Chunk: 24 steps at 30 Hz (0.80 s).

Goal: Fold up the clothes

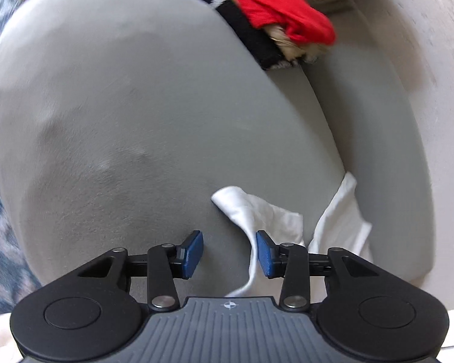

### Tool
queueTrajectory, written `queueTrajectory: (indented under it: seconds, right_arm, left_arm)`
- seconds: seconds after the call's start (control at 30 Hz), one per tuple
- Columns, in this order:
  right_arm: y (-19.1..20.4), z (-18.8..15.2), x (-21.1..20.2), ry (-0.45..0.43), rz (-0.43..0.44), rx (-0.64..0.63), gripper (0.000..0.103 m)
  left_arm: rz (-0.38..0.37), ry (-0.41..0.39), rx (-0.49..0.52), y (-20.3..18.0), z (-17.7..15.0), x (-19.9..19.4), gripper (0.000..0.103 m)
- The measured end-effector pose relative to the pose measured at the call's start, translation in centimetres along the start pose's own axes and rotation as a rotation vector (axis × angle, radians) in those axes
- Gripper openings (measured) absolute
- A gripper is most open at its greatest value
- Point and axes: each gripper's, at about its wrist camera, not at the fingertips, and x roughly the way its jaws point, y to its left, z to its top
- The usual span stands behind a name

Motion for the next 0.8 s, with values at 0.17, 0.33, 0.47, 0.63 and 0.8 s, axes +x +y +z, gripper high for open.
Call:
queueTrajectory:
  seconds: [0.17,0.33,0.47,0.63,0.8]
  right_arm:
    - [0.6,0.1,0.2,0.004,-0.012,-0.034,0.054]
    - [0.6,0.1,0.3,0.005,-0.011,-0.031,0.055]
    - [0.6,0.2,0.3,0.007,-0.013,-0.035,0.055]
    - [0.9,0.2,0.4,0.006,-0.024,-0.045,0.056]
    - [0.9,0.5,0.1,0.018,-0.026,-0.057,0.06]
  left_arm:
    - [-0.151,0.027,-0.158,0.0,1.5,1.7,0.038]
    - [-0.1,0.086,-0.088,-1.5,2.5,4.2,0.032]
    - [-0.069,0.112,-0.032,-2.5,2.9,5.7,0.0]
    - [-0.081,-0.127,0.259,-5.8,1.4,2.1,0.0]
    - [0.153,-0.135,0.335,-6.2,1.0,3.9,0.0]
